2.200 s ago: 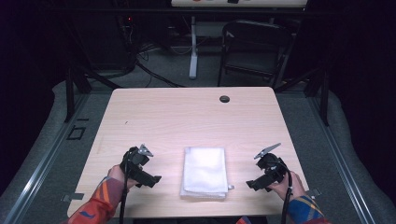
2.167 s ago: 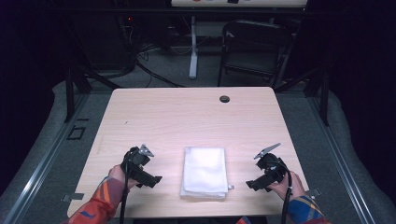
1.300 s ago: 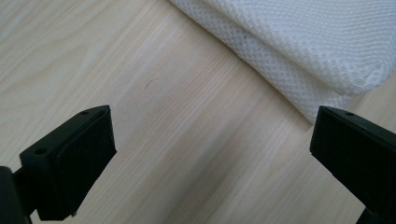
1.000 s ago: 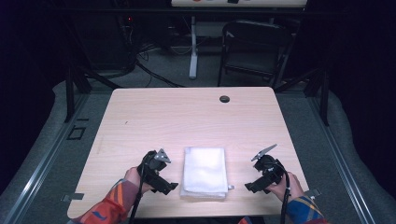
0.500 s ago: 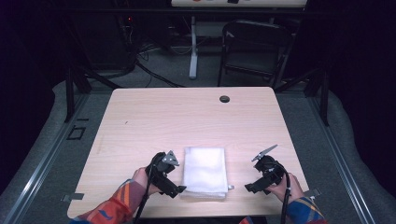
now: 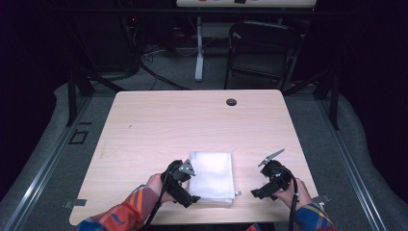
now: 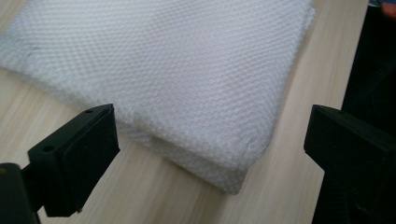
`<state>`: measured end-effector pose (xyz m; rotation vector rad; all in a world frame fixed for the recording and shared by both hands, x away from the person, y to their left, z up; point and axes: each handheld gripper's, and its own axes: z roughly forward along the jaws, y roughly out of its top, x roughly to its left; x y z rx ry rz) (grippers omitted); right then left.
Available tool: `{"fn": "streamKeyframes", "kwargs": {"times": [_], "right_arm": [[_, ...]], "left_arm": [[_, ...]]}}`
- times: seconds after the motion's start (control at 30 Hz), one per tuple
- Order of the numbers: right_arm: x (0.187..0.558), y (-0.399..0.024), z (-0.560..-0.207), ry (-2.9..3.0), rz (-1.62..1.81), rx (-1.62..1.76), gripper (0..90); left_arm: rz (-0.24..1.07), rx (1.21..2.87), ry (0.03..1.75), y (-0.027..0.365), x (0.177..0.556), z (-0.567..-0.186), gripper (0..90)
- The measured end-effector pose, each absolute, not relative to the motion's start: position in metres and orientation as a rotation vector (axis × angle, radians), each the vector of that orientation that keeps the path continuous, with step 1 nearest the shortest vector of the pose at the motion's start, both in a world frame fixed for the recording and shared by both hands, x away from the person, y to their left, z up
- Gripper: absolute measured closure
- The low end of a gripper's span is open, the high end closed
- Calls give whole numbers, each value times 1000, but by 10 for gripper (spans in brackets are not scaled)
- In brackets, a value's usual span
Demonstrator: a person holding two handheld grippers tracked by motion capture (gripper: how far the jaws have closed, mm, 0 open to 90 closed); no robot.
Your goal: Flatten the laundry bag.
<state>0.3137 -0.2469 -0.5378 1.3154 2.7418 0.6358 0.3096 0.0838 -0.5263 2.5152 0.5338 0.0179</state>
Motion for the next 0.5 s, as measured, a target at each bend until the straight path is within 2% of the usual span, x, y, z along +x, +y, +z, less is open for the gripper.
{"fn": "streamKeyframes", "kwargs": {"times": [0.23, 0.5], "right_arm": [[314, -247, -537, 2765, 629, 1301, 29], [314, -246, -537, 2754, 607, 1305, 31]], "left_arm": [[24, 2549, 487, 74, 309, -530, 103], [98, 2638, 449, 62, 307, -540, 115]]}}
